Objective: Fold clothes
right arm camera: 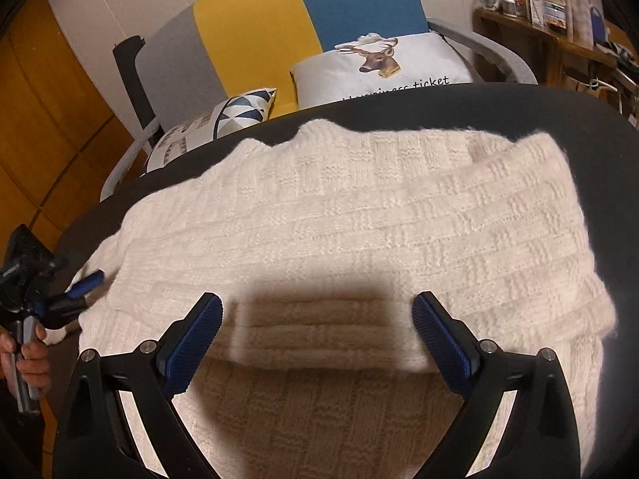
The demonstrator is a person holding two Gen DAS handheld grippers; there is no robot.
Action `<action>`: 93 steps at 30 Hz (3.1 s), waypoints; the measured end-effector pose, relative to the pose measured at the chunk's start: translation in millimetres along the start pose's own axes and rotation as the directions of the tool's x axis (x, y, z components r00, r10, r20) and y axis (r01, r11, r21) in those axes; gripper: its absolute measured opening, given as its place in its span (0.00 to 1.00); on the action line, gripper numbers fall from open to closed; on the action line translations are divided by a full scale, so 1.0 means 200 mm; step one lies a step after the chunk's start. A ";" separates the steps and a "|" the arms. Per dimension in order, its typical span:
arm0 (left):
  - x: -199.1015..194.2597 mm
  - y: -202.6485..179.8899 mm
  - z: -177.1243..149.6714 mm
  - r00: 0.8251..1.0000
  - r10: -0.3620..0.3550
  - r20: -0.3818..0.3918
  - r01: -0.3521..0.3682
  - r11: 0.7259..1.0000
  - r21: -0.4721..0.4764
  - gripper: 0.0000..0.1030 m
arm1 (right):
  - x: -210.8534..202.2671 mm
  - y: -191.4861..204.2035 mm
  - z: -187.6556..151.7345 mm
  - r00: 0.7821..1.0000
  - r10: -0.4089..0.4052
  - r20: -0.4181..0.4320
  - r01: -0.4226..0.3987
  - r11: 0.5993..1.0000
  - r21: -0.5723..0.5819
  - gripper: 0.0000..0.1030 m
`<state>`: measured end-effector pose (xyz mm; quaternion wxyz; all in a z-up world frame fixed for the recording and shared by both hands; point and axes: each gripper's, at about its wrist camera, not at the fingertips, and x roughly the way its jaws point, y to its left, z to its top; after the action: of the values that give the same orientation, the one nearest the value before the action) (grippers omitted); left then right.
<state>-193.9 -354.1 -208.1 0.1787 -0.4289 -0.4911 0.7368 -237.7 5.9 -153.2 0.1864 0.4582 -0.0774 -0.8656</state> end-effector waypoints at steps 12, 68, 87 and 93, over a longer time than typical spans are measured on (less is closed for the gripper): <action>0.12 -0.27 0.02 0.994 0.086 0.067 -0.100 0.963 0.249 0.02 | -0.05 0.07 0.14 0.998 -0.025 0.054 0.029 0.996 -0.081 0.99; 0.17 -0.41 -0.18 0.904 0.349 0.247 -0.424 0.803 0.419 0.18 | 0.05 -0.76 0.61 0.962 0.271 -0.032 -0.252 0.926 0.283 1.00; 0.20 -0.41 -0.28 0.883 0.400 0.244 -0.468 0.740 0.482 0.19 | -0.14 -0.63 0.12 0.908 0.392 -0.149 -0.354 0.906 0.233 0.85; 0.17 -0.35 -0.26 0.890 0.399 0.223 -0.457 0.776 0.435 0.17 | -0.09 -0.56 0.06 0.933 0.325 -0.155 -0.299 0.939 0.173 0.85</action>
<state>-182.2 -269.0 -170.0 0.0767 -0.4276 -0.1942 0.8795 -266.1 114.6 -166.5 0.2940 0.5293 -0.1954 -0.7715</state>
